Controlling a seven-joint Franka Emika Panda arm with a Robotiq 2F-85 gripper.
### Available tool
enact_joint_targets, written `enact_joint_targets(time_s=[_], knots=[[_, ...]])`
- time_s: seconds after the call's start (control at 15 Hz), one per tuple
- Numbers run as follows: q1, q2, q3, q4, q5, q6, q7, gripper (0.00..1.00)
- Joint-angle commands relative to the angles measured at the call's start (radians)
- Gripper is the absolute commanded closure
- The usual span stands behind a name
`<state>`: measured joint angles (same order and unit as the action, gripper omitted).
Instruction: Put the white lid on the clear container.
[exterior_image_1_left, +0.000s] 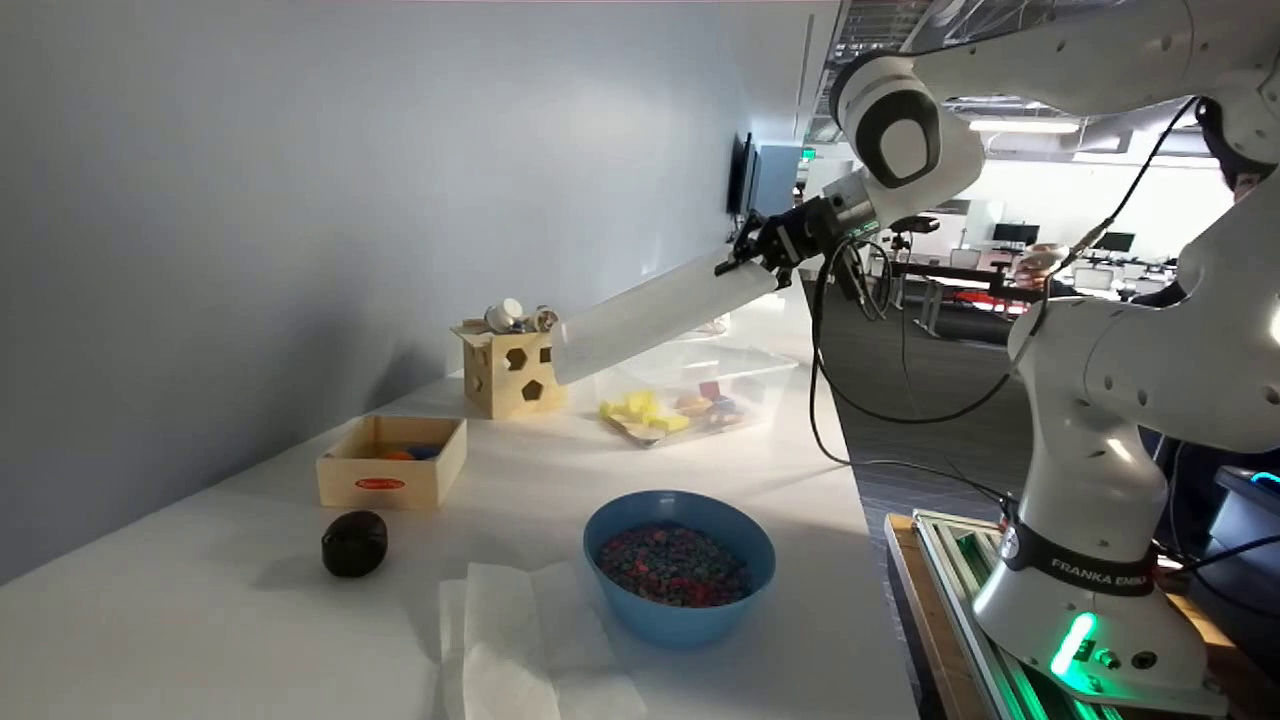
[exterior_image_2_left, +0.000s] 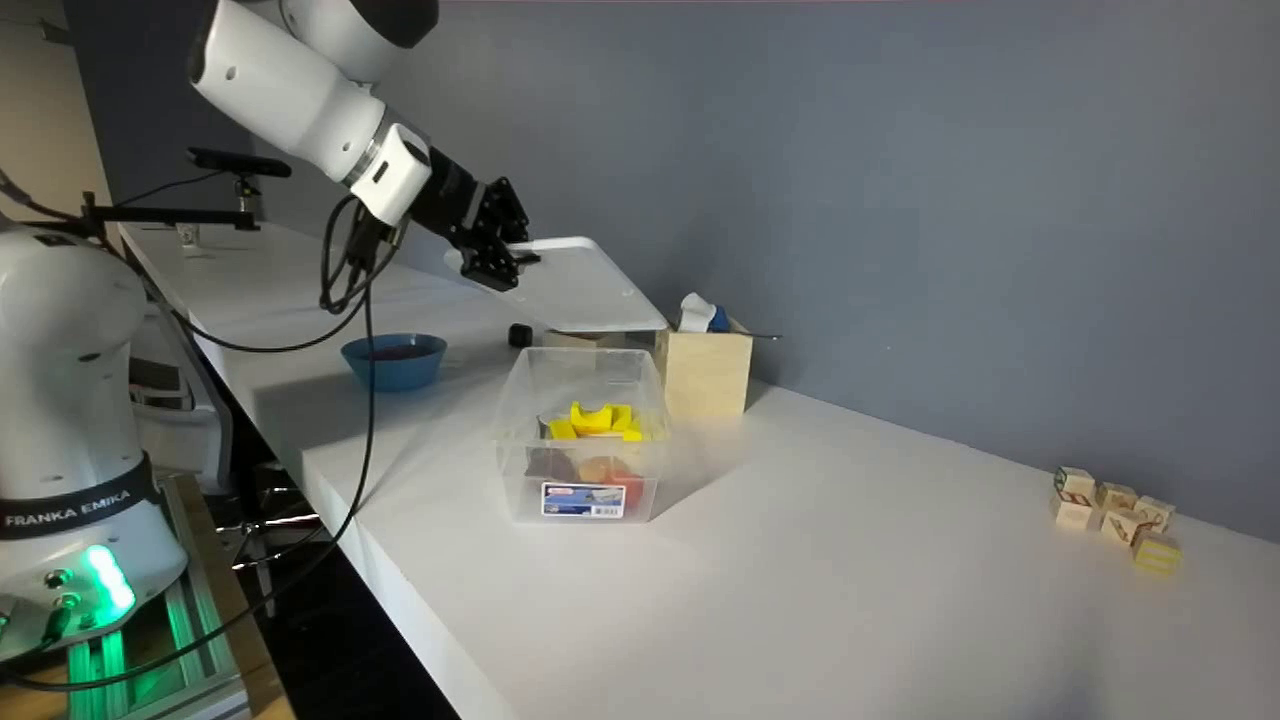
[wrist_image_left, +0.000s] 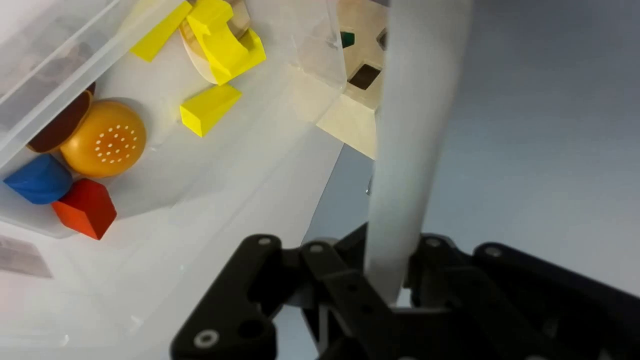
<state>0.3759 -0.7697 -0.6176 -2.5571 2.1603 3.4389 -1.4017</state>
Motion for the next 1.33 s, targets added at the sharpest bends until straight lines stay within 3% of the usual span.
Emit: enact_joint_targets(time_s=[0.0, 0.27, 0.73, 0.8, 0.87, 1.27], knots=[[0.009, -0.15, -0.052, -0.055, -0.013, -0.002, -0.06, 0.99], [-0.013, -0.215, -0.082, -0.091, -0.008, 0.02, -0.088, 0.99], [-0.12, -0.156, -0.113, -0.139, -0.003, 0.015, -0.058, 0.99], [-0.129, -0.157, -0.122, -0.141, 0.003, 0.01, -0.052, 0.69], [-0.134, -0.16, -0.13, -0.139, 0.003, 0.015, -0.053, 0.68], [-0.185, -0.118, -0.126, -0.131, 0.011, 0.014, -0.029, 0.27]])
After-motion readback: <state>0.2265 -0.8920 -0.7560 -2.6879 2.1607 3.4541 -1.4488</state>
